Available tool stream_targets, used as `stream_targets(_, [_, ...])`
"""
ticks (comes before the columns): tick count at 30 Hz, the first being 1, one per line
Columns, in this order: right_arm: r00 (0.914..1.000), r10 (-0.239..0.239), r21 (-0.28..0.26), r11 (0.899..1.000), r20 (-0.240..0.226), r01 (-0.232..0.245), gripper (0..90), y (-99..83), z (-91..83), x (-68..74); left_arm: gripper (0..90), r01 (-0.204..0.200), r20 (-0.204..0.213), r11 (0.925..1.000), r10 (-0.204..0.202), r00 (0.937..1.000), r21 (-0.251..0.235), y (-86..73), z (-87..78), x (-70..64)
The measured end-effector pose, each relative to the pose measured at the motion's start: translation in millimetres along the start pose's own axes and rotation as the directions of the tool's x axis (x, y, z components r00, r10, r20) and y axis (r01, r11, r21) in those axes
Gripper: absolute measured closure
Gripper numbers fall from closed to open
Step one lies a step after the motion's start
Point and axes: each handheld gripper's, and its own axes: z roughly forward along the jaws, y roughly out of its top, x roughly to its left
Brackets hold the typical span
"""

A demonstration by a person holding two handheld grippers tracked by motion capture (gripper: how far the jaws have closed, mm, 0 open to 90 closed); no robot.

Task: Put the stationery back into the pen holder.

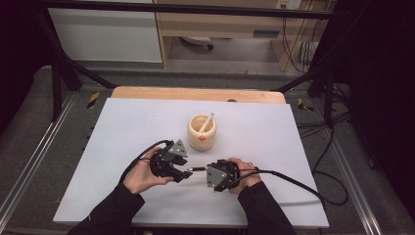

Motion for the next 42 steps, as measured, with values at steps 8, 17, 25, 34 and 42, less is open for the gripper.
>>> stream_targets(8, [0.9973,0.073,-0.001,0.997,-0.002,-0.073,79.5,-6.7,-0.1,-6.5,23.6,0.02,-0.082,0.9986,-0.024,0.9963,-0.049,-28.4,-7.2,7.5])
stream_targets(17, [0.9778,0.209,-0.013,0.978,0.002,-0.209,79.6,-17.0,-5.2,-15.3,9.5,0.092,-0.14,0.9913,-0.105,0.9846,-0.093,-63.0,-14.1,17.7])
stream_targets(25, [0.9381,0.346,-0.031,0.938,0.005,-0.346,79.7,-24.0,-11.7,-25.4,6.1,0.168,-0.165,0.9778,-0.187,0.9684,-0.125,-94.5,-19.2,25.9])
stream_targets(34, [0.8704,0.492,-0.07,0.868,-0.004,-0.491,79.7,-28.6,-16.1,-34.5,5.4,0.225,-0.183,0.9599,-0.255,0.9496,-0.167,-124.9,-23.9,30.3])
stream_targets(42, [0.7805,0.625,-0.137,0.771,-0.025,-0.622,79.7,-30.0,-20.0,-44.2,4.7,0.27,-0.205,0.9427,-0.309,0.9288,-0.196,-146.1,-30.9,35.1])
